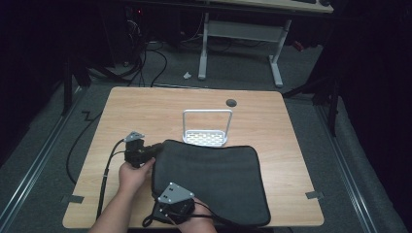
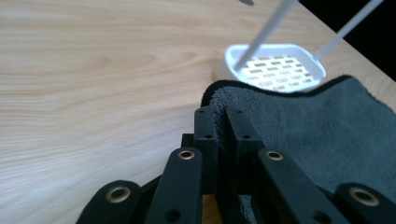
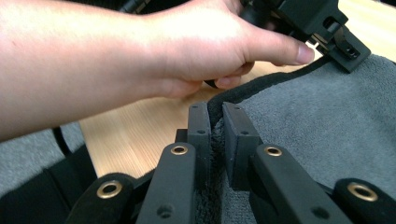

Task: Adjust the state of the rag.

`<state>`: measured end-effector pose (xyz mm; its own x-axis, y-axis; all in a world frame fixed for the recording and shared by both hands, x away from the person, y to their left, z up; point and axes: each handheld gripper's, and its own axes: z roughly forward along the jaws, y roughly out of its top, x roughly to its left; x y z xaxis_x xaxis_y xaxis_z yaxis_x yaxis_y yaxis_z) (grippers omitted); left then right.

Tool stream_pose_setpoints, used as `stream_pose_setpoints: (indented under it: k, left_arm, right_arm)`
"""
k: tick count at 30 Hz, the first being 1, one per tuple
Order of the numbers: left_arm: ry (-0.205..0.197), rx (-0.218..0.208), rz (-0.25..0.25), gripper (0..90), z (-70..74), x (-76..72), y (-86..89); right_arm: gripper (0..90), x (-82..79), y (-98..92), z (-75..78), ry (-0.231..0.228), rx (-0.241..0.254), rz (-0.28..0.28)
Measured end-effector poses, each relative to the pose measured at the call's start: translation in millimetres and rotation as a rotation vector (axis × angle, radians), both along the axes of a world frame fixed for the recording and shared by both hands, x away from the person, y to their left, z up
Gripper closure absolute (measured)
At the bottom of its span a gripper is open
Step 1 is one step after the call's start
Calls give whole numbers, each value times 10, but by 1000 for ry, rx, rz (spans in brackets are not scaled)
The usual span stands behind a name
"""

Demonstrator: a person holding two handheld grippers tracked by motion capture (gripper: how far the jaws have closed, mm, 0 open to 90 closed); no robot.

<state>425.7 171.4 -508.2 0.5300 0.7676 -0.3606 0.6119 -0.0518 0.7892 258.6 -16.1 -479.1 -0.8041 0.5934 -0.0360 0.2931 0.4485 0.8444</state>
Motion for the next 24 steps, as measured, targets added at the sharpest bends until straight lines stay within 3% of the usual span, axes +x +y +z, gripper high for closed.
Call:
stream_pose_setpoints:
  k: [4, 10, 14, 18, 24]
  left_arm:
    - [-22, -6, 33, 841, 128, -41, 252]
    - [-44, 32, 66, 841, 368, -127, 615]
    - [-51, 45, 79, 841, 453, -157, 732]
    - [-47, 26, 72, 841, 459, -143, 628]
    - [-37, 46, 39, 841, 482, -73, 81]
  right_arm:
    - [829, 6, 209, 99, -12, 27, 36]
    - [829, 4, 489, 213, -39, 52, 99]
    - [829, -3, 608, 255, -55, 67, 121]
    - [829, -9, 543, 292, -66, 66, 105]
    - [827, -52, 99, 310, -86, 49, 41]
